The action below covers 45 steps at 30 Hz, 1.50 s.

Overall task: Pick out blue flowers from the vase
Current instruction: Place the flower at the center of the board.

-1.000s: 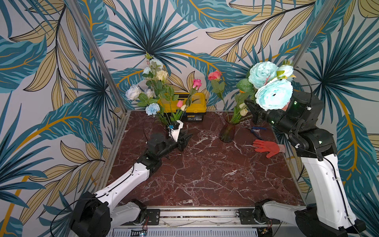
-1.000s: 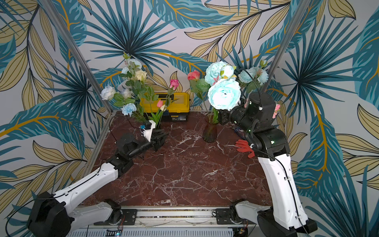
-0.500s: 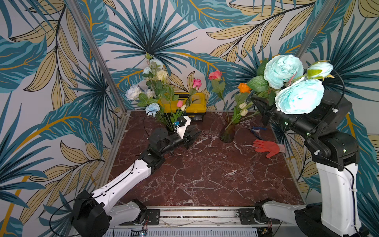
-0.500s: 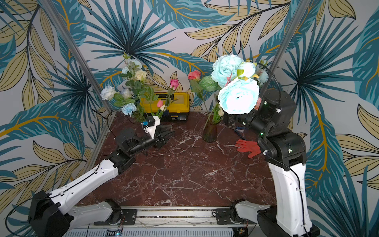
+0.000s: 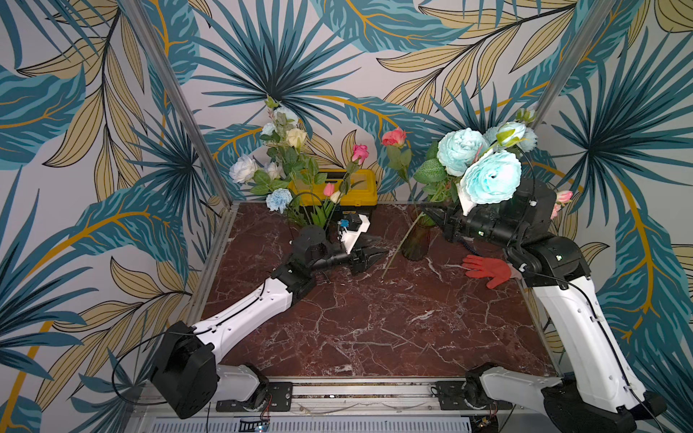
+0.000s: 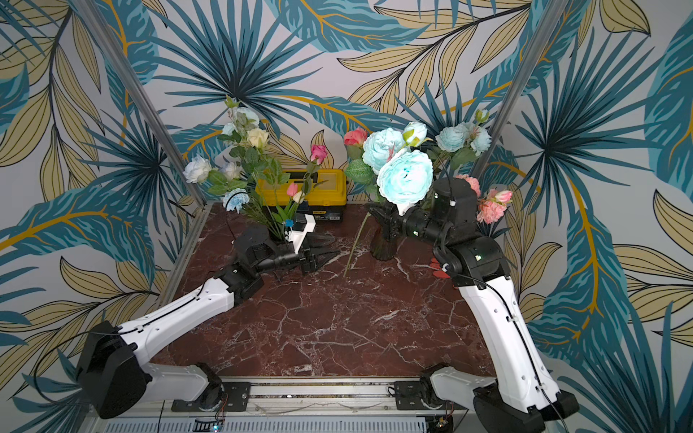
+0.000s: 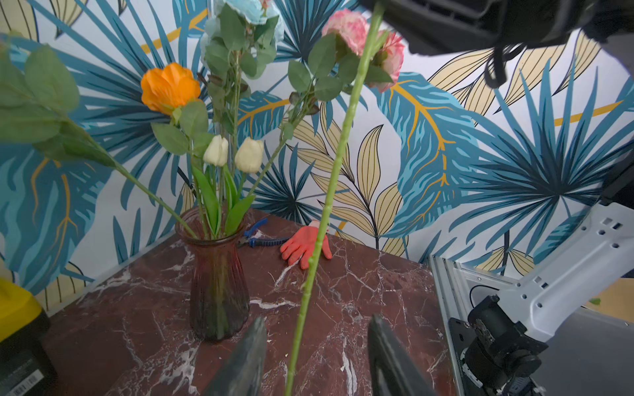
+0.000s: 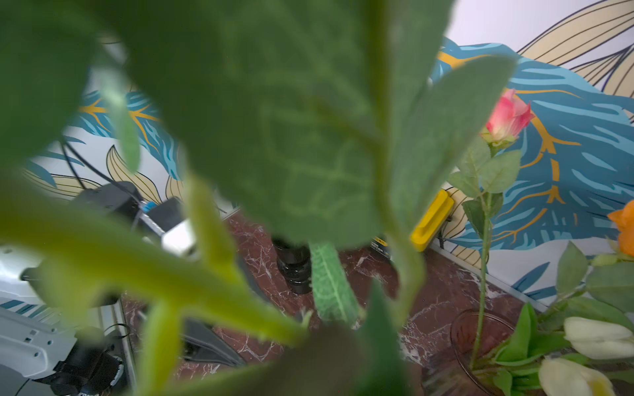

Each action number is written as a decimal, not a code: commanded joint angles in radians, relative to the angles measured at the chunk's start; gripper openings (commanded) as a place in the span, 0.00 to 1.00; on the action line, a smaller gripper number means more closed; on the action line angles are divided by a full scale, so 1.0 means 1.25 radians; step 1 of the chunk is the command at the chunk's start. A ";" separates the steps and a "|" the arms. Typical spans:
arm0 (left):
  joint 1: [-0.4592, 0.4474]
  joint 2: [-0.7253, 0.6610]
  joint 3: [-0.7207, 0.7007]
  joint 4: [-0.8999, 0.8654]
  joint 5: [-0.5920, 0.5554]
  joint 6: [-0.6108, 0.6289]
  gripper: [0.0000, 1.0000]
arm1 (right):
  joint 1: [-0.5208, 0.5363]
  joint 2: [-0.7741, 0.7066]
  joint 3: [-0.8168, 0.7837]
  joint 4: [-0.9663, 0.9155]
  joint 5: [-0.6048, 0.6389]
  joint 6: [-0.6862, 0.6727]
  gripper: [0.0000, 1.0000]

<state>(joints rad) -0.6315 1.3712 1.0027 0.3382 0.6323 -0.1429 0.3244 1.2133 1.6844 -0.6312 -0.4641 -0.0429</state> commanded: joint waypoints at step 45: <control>-0.020 0.080 0.112 -0.002 0.020 -0.010 0.00 | 0.041 0.003 -0.248 0.255 -0.069 0.128 0.00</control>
<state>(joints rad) -0.6537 1.4761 1.1175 0.3126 0.6544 -0.1520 0.3695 1.2232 1.4025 -0.3416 -0.5461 0.1028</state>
